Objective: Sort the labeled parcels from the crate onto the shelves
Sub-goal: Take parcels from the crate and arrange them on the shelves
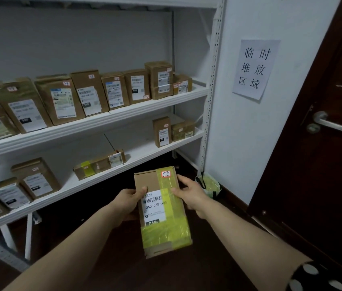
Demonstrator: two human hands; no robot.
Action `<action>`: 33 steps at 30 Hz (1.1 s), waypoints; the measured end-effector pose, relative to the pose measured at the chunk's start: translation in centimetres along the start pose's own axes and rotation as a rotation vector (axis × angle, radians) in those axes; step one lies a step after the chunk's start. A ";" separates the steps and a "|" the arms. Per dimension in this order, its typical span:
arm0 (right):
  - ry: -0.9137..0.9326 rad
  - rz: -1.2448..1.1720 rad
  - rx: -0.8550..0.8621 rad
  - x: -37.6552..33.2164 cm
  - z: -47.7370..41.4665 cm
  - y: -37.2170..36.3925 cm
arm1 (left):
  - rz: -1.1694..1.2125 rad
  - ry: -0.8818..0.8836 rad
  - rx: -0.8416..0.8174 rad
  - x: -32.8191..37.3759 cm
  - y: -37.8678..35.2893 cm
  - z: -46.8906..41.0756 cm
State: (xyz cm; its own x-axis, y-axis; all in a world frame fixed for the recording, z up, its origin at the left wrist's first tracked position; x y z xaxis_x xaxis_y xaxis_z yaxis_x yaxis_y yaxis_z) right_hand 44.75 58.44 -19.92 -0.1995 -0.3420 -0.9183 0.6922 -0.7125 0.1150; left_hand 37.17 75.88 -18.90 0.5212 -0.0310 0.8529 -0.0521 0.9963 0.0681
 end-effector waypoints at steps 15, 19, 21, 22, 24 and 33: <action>0.017 -0.021 -0.080 -0.9 -0.9 0.5 | -0.022 0.005 0.038 0.8 -0.1 0.0; -0.039 -0.028 -0.120 -0.4 -1.9 0.0 | -0.089 0.010 0.017 -0.2 0.9 0.6; -0.074 -0.037 -0.159 0.0 -2.5 -0.5 | -0.109 0.028 0.019 -1.0 1.5 0.7; -0.087 -0.041 -0.176 0.3 -2.9 -0.8 | -0.111 0.036 0.020 -1.3 1.8 0.8; -0.099 -0.045 -0.199 0.6 -3.5 -1.3 | -0.103 0.047 0.032 -1.8 2.2 1.0; -0.070 -0.015 -0.333 0.4 -5.9 -3.5 | -0.057 0.053 0.105 -3.1 4.0 2.3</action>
State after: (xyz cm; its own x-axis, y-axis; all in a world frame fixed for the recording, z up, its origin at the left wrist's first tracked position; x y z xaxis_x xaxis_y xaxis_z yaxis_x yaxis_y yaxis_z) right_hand 46.34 64.47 -22.90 -0.2500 -0.3825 -0.8895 0.8752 -0.4823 -0.0386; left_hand 33.33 79.77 -20.09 0.5699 -0.0803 0.8178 -0.1087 0.9791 0.1719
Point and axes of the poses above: each hand's wrist, its own z-axis away from the middle knuckle, its own y-axis out of the back of the hand, x = y × z, the point moved 2 cm from there along -z, towards the middle knuckle, and after that the axes turned 15 degrees about -x, right-handed, at the moved point
